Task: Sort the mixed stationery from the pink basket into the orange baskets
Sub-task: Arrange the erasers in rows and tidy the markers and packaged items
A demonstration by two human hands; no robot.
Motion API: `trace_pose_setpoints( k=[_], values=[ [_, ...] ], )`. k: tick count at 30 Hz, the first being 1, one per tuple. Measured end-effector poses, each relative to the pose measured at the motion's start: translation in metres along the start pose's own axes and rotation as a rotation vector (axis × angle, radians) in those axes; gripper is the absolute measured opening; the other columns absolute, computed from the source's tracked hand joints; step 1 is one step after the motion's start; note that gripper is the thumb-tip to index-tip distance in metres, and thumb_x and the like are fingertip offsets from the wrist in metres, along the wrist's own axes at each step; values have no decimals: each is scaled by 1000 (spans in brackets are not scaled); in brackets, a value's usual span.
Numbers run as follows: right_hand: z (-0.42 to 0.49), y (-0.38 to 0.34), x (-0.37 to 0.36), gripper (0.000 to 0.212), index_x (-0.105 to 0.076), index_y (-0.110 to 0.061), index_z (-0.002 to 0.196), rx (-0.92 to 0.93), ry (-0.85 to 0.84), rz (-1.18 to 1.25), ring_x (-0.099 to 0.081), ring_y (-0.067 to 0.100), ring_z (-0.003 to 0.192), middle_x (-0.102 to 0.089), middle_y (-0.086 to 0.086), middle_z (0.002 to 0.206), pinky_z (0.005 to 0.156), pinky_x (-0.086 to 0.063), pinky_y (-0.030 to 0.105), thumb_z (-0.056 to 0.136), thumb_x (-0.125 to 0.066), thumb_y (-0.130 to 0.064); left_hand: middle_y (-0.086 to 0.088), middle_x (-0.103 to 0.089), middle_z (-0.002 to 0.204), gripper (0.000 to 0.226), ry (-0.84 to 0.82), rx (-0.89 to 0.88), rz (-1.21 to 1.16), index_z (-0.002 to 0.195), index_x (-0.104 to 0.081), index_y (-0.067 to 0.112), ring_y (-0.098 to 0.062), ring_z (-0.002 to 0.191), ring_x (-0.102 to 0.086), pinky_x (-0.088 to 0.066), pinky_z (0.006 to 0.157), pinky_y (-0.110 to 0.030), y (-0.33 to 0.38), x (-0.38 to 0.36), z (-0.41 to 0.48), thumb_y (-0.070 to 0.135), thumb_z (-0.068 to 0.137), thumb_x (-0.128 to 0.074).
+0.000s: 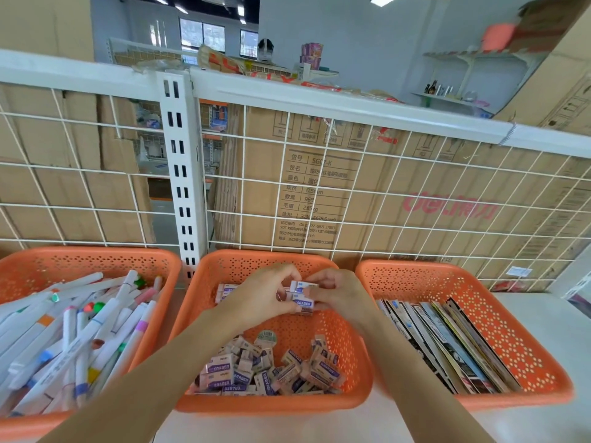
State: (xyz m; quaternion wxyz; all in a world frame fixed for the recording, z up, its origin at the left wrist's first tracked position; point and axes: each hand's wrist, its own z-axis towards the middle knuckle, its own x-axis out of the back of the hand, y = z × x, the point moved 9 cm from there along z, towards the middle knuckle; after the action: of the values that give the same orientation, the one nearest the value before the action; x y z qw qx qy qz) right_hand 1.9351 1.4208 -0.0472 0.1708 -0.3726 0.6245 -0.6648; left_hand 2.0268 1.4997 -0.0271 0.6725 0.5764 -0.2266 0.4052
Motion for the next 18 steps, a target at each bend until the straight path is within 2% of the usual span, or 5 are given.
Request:
trace_pose_setpoints(
  k=[3, 6, 10, 12, 18],
  values=[
    [2, -2, 6, 23, -62, 11, 100, -2, 36, 58, -66, 10, 61, -67, 17, 84, 58, -55, 19, 80, -69, 1, 15, -49, 102, 32, 3, -79, 96, 105, -54, 23, -1, 84, -48, -42, 75, -20, 10, 0, 6, 27, 78, -72],
    [4, -4, 10, 19, -65, 7, 98, 15, 62, 74, -65, 12, 65, -66, 17, 87, 59, -55, 19, 80, -69, 1, 16, -50, 100, 30, -26, -108, 197, 103, -50, 26, -3, 89, -46, -36, 73, -22, 14, -2, 12, 31, 80, -69],
    [5, -12, 26, 16, -69, -11, 101, 172, 249, -350, -61, 9, 83, -66, -4, 90, 73, -48, 16, 86, -65, -11, 10, -56, 106, 37, -74, -59, 292, 108, -49, 24, -8, 92, -50, -41, 75, -25, 9, -8, 26, 32, 78, -69],
    [1, -18, 37, 19, -66, -13, 106, 239, 369, -522, -57, 8, 92, -64, -6, 100, 76, -41, 14, 87, -61, -14, 8, -57, 110, 40, -110, -21, 324, 112, -50, 21, -11, 98, -52, -43, 80, -27, 1, -15, 34, 32, 78, -70],
    [-1, -2, 34, 24, -62, -15, 112, 219, 422, -674, -56, 18, 103, -56, -3, 114, 81, -48, 30, 89, -58, -19, 2, -60, 107, 32, -207, 9, 334, 103, -55, 18, -16, 99, -56, -42, 77, -27, -12, -42, 53, 27, 77, -70]
  ],
)
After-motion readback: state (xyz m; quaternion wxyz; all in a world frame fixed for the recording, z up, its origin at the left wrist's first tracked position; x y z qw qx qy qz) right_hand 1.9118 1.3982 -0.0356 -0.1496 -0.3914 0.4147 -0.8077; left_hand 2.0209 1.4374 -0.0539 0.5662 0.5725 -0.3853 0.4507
